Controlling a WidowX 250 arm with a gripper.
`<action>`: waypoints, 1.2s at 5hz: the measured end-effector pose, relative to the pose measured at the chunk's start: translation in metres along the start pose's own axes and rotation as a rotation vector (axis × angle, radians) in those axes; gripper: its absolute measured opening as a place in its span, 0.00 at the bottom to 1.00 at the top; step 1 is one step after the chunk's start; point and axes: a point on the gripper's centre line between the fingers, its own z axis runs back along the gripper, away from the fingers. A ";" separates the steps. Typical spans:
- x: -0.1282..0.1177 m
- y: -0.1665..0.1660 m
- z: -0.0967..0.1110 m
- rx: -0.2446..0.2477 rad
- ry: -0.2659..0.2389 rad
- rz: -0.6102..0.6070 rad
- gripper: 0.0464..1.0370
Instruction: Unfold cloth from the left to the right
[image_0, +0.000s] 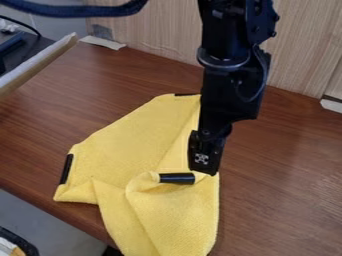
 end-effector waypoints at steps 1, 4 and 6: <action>-0.002 -0.001 -0.007 -0.024 0.014 0.011 0.96; -0.019 -0.011 -0.021 -0.043 -0.005 0.389 0.96; -0.035 -0.012 -0.037 0.000 -0.010 0.701 0.96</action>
